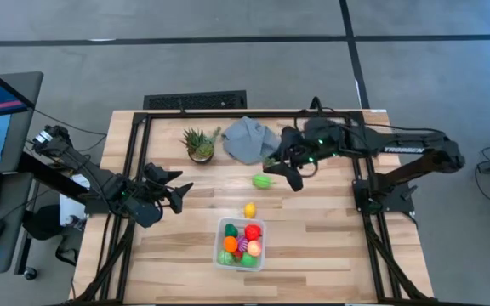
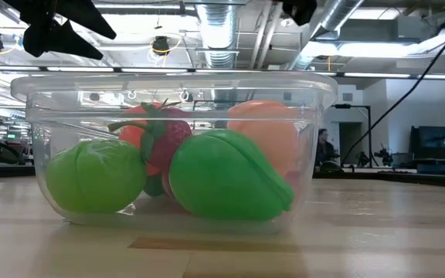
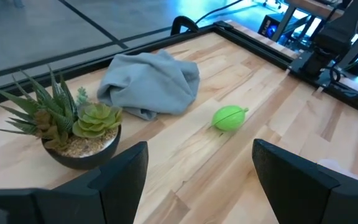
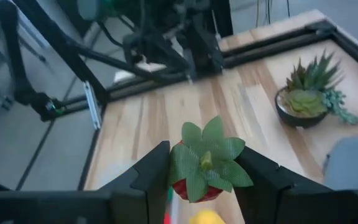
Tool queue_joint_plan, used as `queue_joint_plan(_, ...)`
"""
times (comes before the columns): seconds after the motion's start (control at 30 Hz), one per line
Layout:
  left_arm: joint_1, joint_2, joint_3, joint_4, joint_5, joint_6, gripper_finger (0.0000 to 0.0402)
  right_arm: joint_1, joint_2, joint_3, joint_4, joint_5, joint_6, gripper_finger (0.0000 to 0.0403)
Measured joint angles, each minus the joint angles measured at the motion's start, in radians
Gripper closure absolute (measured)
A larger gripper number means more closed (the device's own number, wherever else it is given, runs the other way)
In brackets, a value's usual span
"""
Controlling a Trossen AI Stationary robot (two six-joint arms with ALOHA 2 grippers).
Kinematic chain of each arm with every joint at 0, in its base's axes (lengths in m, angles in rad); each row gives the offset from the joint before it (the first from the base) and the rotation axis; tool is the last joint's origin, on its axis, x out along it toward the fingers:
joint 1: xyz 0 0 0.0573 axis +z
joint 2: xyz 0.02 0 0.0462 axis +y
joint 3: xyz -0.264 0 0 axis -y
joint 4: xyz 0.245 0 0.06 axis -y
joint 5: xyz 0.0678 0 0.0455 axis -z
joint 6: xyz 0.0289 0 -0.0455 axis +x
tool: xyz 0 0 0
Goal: Pick and placing Produce into tupperware
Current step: Put the red strawberry into the transparent bin
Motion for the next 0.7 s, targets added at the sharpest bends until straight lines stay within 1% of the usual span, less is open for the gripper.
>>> queue_joint_plan(0.17, 0.000, 0.000, 0.000, 0.018, -0.023, -0.005, 0.0123, 0.062, -0.095, -0.149, 0.164, 0.080, 0.054, 0.0233)
queue_joint_plan(0.37, 0.000, 0.000, 0.000, 0.051, -0.032, -0.006, 0.0123, 0.155, -0.188, -0.330, 0.384, 0.209, 0.112, 0.0236)
queue_joint_plan(0.53, 0.001, 0.000, 0.000, 0.074, -0.056, -0.012, 0.0123, 0.239, -0.214, -0.448, 0.557, 0.304, 0.150, 0.0227)
queue_joint_plan(0.7, 0.001, 0.000, 0.000, 0.112, -0.074, -0.011, 0.0123, 0.328, -0.216, -0.529, 0.680, 0.404, 0.172, 0.0236)
